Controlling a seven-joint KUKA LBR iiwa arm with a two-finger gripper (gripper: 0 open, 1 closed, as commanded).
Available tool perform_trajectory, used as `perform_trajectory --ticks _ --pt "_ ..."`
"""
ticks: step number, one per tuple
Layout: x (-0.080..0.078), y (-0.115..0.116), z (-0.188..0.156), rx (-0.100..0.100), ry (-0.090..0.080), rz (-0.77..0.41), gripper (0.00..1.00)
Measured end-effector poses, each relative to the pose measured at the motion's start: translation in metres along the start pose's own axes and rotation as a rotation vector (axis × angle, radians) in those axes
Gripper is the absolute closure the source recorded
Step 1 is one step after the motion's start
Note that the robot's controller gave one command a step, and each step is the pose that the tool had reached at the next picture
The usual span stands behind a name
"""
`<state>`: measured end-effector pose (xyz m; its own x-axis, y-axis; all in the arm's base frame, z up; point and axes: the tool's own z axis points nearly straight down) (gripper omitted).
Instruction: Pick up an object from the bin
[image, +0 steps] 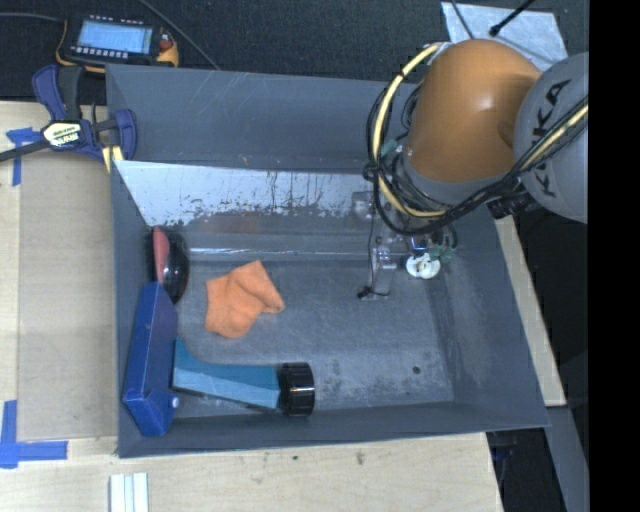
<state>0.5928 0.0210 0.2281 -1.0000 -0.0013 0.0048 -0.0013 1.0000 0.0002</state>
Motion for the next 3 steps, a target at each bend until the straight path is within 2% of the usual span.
perform_trajectory --ticks 1,2,3 --pt "-0.001 0.0 -0.005 0.0 -0.009 0.0 0.0" --pt "0.001 0.046 0.022 0.002 -0.011 -0.01 0.0" --pt "0.008 0.089 0.062 -0.001 -0.007 0.127 0.0"
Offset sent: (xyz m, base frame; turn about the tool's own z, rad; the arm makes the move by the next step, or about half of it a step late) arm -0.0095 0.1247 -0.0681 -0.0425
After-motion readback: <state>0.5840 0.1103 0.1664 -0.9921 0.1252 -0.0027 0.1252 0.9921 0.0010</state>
